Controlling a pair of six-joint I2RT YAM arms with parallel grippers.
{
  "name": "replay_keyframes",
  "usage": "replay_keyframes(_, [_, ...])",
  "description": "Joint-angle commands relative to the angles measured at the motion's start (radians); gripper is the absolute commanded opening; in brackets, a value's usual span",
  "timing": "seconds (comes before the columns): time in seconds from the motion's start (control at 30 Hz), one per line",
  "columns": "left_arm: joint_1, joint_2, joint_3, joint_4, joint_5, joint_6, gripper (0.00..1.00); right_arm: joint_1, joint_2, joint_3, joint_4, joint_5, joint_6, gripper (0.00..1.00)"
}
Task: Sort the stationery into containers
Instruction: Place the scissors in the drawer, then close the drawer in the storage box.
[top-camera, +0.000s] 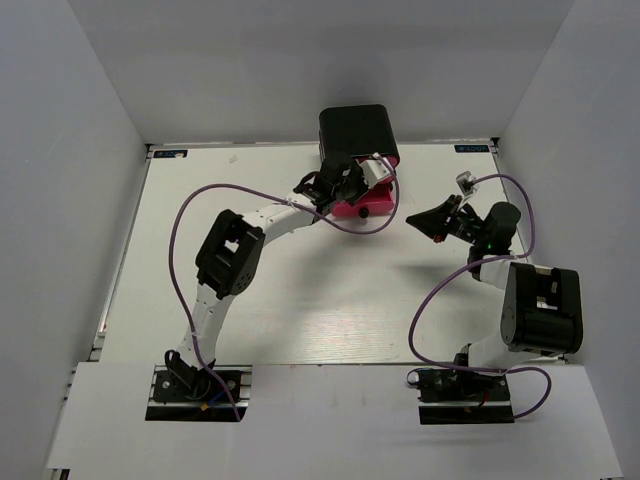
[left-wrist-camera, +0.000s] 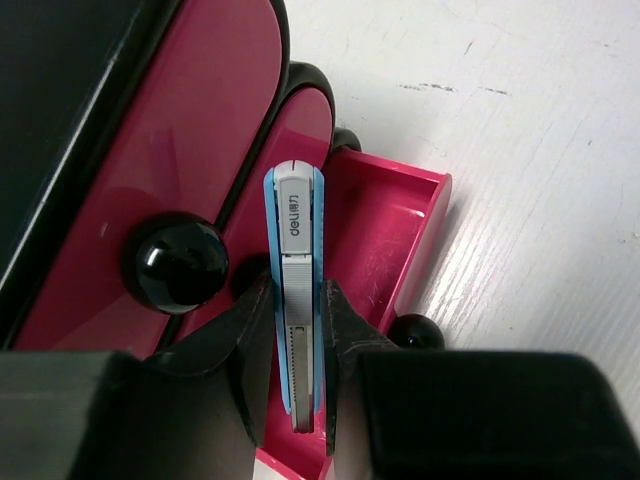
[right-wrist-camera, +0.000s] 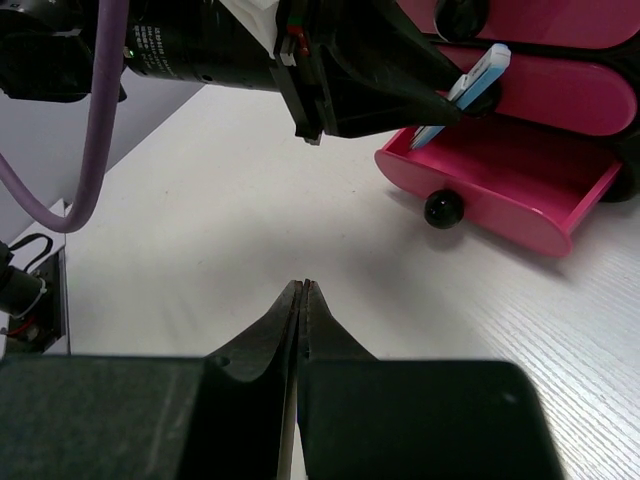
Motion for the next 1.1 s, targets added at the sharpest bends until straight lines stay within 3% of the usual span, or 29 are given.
replay_keyframes(0.0, [0.006, -0.071, -0.027, 0.023, 0.023, 0.021, 0.01, -0.008, -0.021, -0.001, 0.027, -0.007, -0.019, 0.0])
replay_keyframes(0.13, [0.006, -0.112, -0.116, 0.07, -0.006, 0.022, 0.2, -0.008, -0.011, 0.005, 0.026, -0.007, -0.022, 0.0])
replay_keyframes(0.33, [0.006, -0.135, -0.138, 0.079, -0.015, 0.022, 0.4, -0.007, -0.008, 0.01, 0.015, -0.01, -0.031, 0.0])
replay_keyframes(0.43, [-0.003, -0.148, -0.138, 0.098, -0.036, 0.022, 0.64, -0.005, -0.01, 0.01, -0.003, -0.018, -0.05, 0.0])
replay_keyframes(0.5, [-0.013, -0.16, -0.127, 0.121, -0.046, 0.022, 0.89, -0.004, -0.011, 0.013, -0.023, -0.025, -0.056, 0.01])
replay_keyframes(0.57, [-0.013, -0.171, -0.1, 0.121, -0.056, 0.011, 0.96, -0.002, -0.011, 0.022, -0.072, -0.03, -0.083, 0.08])
replay_keyframes(0.67, [-0.013, -0.213, -0.076, 0.13, -0.069, -0.027, 0.99, 0.003, -0.007, 0.048, -0.126, -0.03, -0.145, 0.18])
replay_keyframes(0.83, [-0.013, -0.339, -0.113, 0.098, -0.2, -0.217, 0.99, 0.035, 0.045, 0.138, -0.388, 0.01, -0.258, 0.26])
replay_keyframes(0.9, [-0.002, -0.428, -0.176, 0.04, -0.233, -0.311, 0.99, 0.072, 0.096, 0.2, -0.463, 0.063, -0.266, 0.3])
replay_keyframes(0.93, [0.007, -0.463, -0.205, 0.018, -0.233, -0.433, 0.99, 0.082, 0.111, 0.215, -0.505, 0.08, -0.228, 0.3])
replay_keyframes(1.07, [0.007, -0.655, -0.484, -0.013, -0.294, -0.607, 0.99, 0.159, 0.238, 0.309, -0.578, 0.187, -0.093, 0.33])
